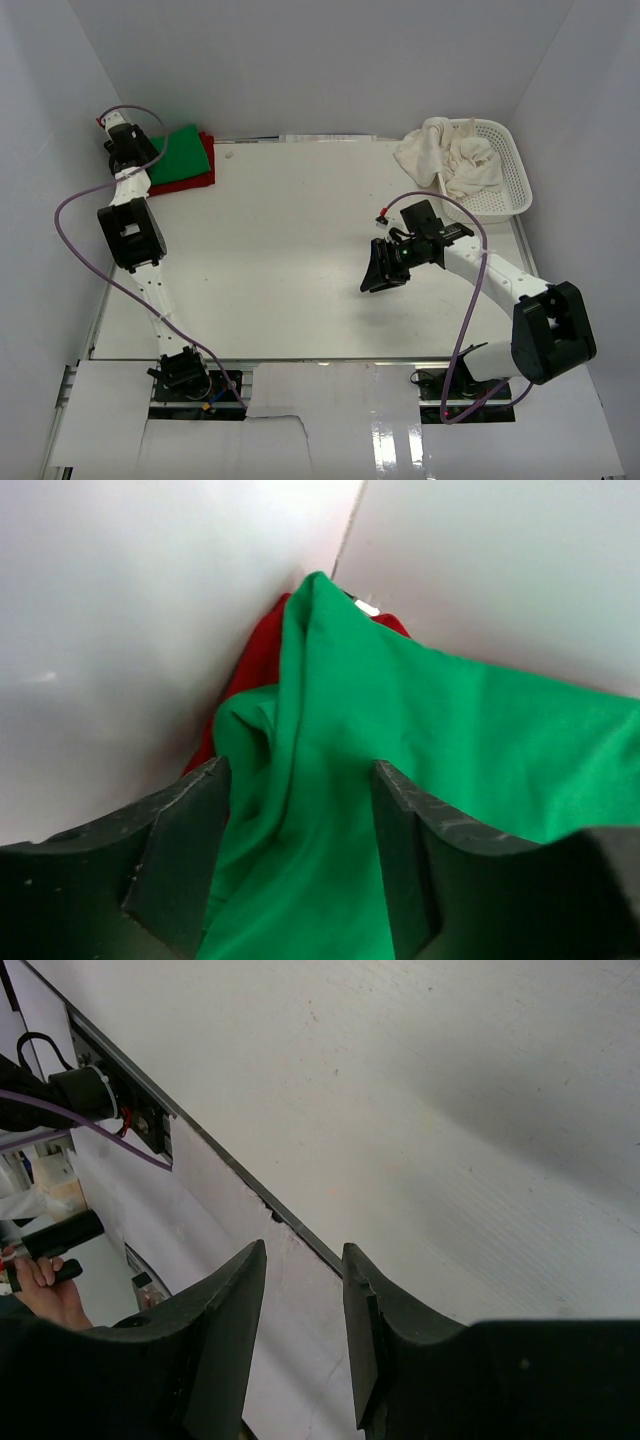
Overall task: Fold and stack the t-shirts
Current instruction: Put the neatly folded tshirt into the corner of the board with the left arm
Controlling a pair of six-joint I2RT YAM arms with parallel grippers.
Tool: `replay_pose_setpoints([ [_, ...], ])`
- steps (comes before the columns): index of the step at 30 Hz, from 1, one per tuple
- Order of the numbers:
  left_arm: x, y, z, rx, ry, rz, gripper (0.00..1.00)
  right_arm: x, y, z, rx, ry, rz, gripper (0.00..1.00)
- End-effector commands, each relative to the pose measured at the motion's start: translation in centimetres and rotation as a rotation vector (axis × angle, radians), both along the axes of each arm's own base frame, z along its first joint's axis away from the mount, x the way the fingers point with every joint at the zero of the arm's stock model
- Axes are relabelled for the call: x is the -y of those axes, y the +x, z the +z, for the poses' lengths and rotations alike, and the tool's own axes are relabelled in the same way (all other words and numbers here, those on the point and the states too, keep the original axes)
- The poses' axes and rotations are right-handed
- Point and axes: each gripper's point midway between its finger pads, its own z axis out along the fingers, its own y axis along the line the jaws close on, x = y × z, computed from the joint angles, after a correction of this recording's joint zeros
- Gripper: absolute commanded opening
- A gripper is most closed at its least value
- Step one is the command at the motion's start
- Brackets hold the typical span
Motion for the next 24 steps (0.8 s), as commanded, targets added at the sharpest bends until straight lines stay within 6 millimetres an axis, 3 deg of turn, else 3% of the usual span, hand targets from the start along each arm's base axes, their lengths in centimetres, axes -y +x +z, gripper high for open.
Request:
replay_pose_setpoints([
  [1, -0.6, 0.0, 2.9, 0.063, 0.005, 0.035, 0.70, -0.7, 0.5, 0.9, 0.027, 0.020, 0.006, 0.43],
  [7, -0.6, 0.4, 6.1, 0.142, 0.029, 0.027, 0.71, -1.0, 0.4, 0.9, 0.030, 0.025, 0.016, 0.43],
  [10, 0.4, 0.4, 8.2, 0.192, 0.006, -0.017, 0.71, -1.1, 0.4, 0.9, 0.034, 0.027, 0.021, 0.43],
  [11, 1.2, 0.4, 7.9, 0.190, -0.009, -0.048, 0.71, -1.2, 0.3, 0.9, 0.034, 0.028, 0.023, 0.43],
  [12, 1.8, 0.3, 9.4, 0.217, -0.004, -0.059, 0.71, -1.2, 0.2, 0.8, 0.032, 0.027, 0.027, 0.43],
  [24, 5.3, 0.4, 12.2, 0.233, 0.092, -0.095, 0.70, -1.2, -0.4, 0.9, 0.028, 0.014, 0.043, 0.43],
])
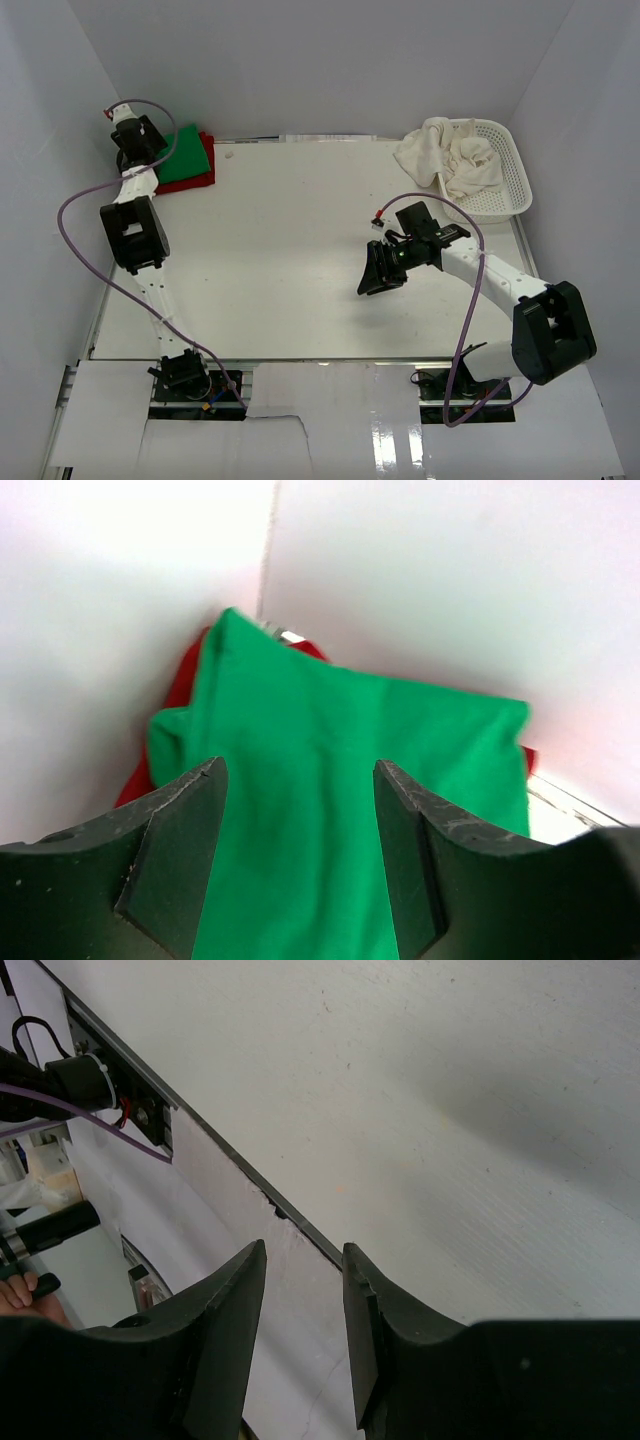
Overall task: Fold and stack the t-shirts
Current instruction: Put the neatly folded tshirt into the corner of the board with the left arm
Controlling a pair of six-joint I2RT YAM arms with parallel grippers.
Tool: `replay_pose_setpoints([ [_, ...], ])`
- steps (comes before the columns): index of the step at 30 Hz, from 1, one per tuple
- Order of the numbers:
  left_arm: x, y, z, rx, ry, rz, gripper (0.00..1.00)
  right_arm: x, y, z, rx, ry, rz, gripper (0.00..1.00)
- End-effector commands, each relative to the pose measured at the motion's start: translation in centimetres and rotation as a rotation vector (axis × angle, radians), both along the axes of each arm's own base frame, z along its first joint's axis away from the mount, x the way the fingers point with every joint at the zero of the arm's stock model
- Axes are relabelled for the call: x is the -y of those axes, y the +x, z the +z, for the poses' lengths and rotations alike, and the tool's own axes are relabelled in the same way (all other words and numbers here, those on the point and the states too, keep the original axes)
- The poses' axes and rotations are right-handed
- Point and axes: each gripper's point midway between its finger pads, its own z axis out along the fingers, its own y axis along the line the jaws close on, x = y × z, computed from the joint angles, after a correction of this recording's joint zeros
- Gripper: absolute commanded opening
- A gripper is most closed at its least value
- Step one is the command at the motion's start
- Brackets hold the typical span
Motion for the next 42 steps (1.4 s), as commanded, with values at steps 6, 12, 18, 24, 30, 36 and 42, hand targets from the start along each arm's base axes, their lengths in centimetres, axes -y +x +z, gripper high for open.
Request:
replay_pose_setpoints([
  [6, 4.8, 1.0, 8.2, 0.105, 0.148, -0.108, 0.70, -0.7, 0.6, 1.5, 0.040, 0.013, 0.020, 0.43],
  [12, 5.9, 1.0, 6.1, 0.097, 0.277, -0.151, 0.53, -0.6, 0.6, 2.0, 0.036, 0.001, 0.026, 0.43],
  [18, 5.1, 0.8, 4.3, 0.074, 0.333, -0.122, 0.00, -0.6, 0.7, 2.2, 0.032, -0.013, 0.039, 0.43],
  [24, 4.0, 0.5, 3.7, 0.081, 0.379, -0.069, 0.00, -0.8, 1.0, 2.2, 0.023, -0.015, 0.042, 0.43],
  [30, 3.7, -0.3, 3.0, 0.117, 0.436, -0.044, 0.00, -0.8, 0.8, 2.1, 0.008, -0.028, 0.042, 0.43],
  [36, 2.3, -1.4, 1.8, 0.135, 0.523, 0.026, 0.00, -0.9, 0.8, 2.5, 0.002, -0.045, 0.046, 0.43],
  [42, 1.8, -2.1, 1.3, 0.179, 0.543, 0.063, 0.00, -1.4, 1.1, 2.5, -0.004, -0.055, 0.056, 0.43],
])
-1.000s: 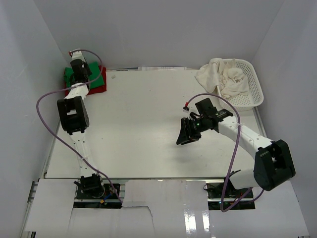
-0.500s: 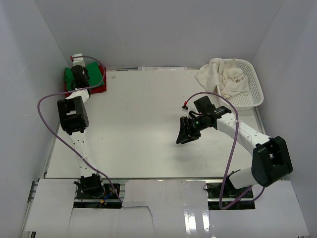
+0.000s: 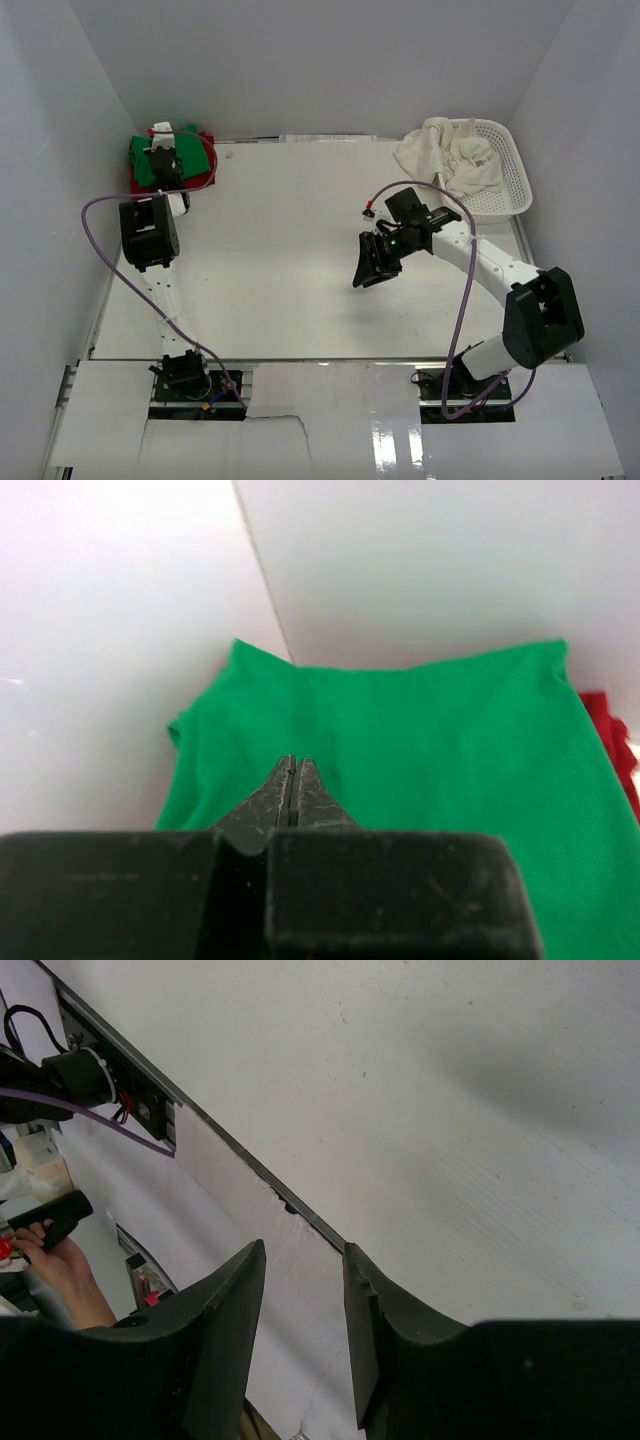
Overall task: Fold and stack the t-shirts
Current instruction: Put the neatly folded tshirt into the corner of the board with the left arm
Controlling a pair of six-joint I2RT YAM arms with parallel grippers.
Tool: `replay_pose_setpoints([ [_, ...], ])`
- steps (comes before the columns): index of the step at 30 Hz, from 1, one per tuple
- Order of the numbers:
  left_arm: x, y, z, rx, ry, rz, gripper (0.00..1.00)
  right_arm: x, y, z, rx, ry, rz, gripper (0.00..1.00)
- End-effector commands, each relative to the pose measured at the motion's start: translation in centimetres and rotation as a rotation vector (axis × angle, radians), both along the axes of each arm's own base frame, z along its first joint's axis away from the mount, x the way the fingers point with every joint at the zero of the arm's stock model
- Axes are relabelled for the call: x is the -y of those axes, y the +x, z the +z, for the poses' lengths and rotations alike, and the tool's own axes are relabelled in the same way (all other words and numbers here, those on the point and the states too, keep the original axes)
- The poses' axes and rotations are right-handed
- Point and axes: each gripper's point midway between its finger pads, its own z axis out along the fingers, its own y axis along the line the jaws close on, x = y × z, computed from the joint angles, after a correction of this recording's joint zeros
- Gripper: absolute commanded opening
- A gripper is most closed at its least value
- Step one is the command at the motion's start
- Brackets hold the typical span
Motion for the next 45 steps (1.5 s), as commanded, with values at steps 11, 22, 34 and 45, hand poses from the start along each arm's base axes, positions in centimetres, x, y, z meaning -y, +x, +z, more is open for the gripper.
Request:
replay_pose_setpoints([
  [11, -2.7, -0.2, 2.3, 0.149, 0.009, -0.005, 0.00, -1.3, 0.2, 1.3, 0.000, -0.017, 0.039, 0.43],
  [22, -5.1, 1.7, 1.5, 0.208, -0.058, -0.102, 0.00, -2.1, 0.2, 0.9, -0.024, -0.029, 0.057, 0.43],
  [34, -5.7, 3.1, -3.5, 0.142, -0.092, -0.144, 0.00, -2.6, 0.4, 0.6, -0.046, -0.028, 0.069, 0.43],
  [45, -6.2, 2.0, -1.7, 0.161, -0.143, -0.080, 0.00, -2.3, -0.1, 0.8, -0.019, -0.007, 0.065, 0.43],
])
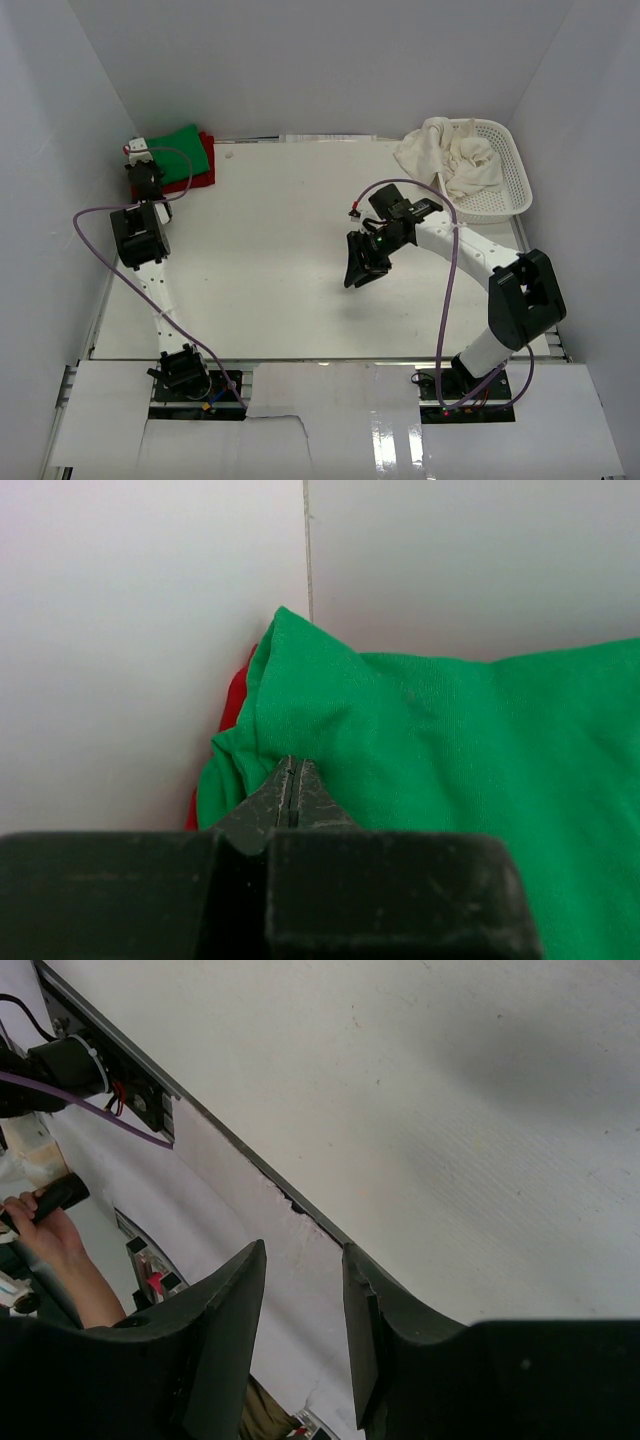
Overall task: Fold and stack the t-shirts
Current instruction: Put the neatly folded tshirt into the corner of the board with the left arm
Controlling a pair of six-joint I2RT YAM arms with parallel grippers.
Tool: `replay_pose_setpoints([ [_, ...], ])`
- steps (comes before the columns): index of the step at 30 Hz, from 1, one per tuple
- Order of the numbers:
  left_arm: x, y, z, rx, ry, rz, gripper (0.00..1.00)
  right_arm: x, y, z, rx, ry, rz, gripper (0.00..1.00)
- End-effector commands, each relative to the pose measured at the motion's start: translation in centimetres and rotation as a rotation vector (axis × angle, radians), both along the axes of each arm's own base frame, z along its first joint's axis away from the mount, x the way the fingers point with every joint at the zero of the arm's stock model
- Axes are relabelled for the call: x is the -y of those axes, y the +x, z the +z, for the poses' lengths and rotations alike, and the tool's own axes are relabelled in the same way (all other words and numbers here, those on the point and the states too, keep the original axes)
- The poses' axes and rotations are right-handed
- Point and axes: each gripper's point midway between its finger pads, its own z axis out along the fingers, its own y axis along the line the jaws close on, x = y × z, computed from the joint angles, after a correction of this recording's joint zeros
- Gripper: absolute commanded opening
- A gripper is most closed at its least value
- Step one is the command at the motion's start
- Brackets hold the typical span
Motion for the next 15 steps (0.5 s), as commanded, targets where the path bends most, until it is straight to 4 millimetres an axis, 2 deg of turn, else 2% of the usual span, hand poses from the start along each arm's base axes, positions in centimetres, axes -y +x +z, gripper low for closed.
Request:
replay_pose_setpoints([
  [1, 0.5, 0.0, 5.1, 0.054, -0.020, -0.008, 0.00, -0.3, -0.5, 1.4, 0.038, 0.050, 0.010, 0.43],
  [2, 0.8, 0.1, 5.3, 0.056, -0.018, -0.011, 0.00, -0.3, -0.6, 1.5, 0.037, 0.054, 0.009, 0.43],
  [5, 2.1, 0.4, 8.8, 0.085, 0.033, -0.006, 0.00, -0.2, -0.8, 1.9, 0.059, 0.073, 0.009, 0.43],
  [6, 3.0, 0.6, 10.7, 0.107, 0.054, -0.010, 0.00, -0.1, -0.9, 2.0, 0.063, 0.075, 0.012, 0.43],
  [7, 3.3, 0.5, 11.4, 0.111, 0.072, 0.000, 0.00, 0.0, -1.0, 2.4, 0.076, 0.082, 0.013, 0.43],
  [8, 4.2, 0.6, 13.1, 0.123, 0.103, -0.003, 0.00, 0.1, -1.2, 2.4, 0.081, 0.080, 0.015, 0.43],
  [12, 6.0, 0.4, 16.0, 0.161, 0.114, -0.023, 0.00, 0.8, -2.0, 2.6, 0.103, 0.089, 0.017, 0.43],
  [15, 8.7, -0.3, 18.9, 0.191, 0.115, -0.080, 0.00, 1.3, -2.7, 2.8, 0.123, 0.101, 0.022, 0.43],
])
